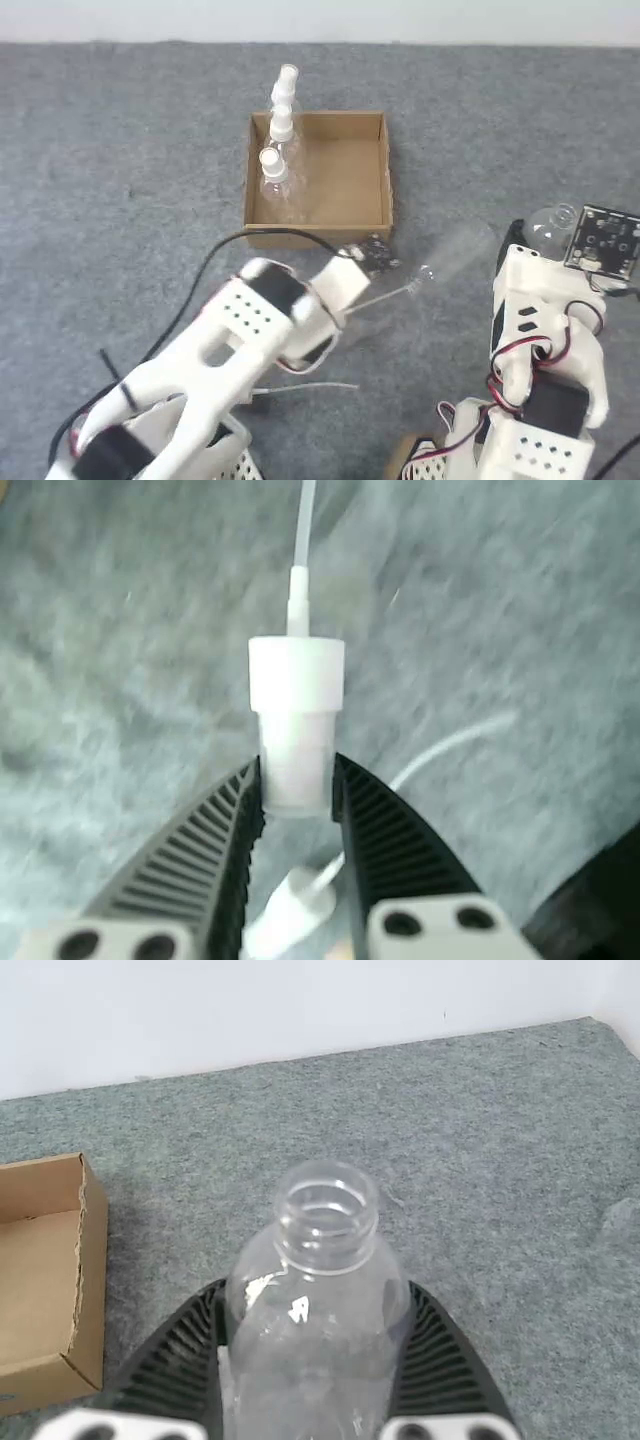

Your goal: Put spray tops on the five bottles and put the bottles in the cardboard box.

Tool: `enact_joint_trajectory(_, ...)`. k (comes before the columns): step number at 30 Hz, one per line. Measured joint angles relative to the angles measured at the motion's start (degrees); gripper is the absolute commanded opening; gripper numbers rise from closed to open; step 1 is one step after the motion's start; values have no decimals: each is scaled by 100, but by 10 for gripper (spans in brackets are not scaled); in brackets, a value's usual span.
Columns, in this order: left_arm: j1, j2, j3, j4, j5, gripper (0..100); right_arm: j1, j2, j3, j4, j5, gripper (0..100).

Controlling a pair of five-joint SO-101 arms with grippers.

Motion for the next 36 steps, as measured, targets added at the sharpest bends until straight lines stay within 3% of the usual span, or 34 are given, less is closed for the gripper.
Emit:
enact_joint_trajectory(10,-1275,-1846,0,1389,-1486,51,0,0,0,0,0,31)
enact_joint_trajectory(18,-2312,-3552,-202,1486,-1574,51,0,0,0,0,0,31)
enact_joint_trajectory(31,-2892,-4281,-1240,1380,580,51,0,0,0,0,0,31)
enact_joint_trajectory(36,-3613,-4281,-1284,835,1081,51,0,0,0,0,0,31)
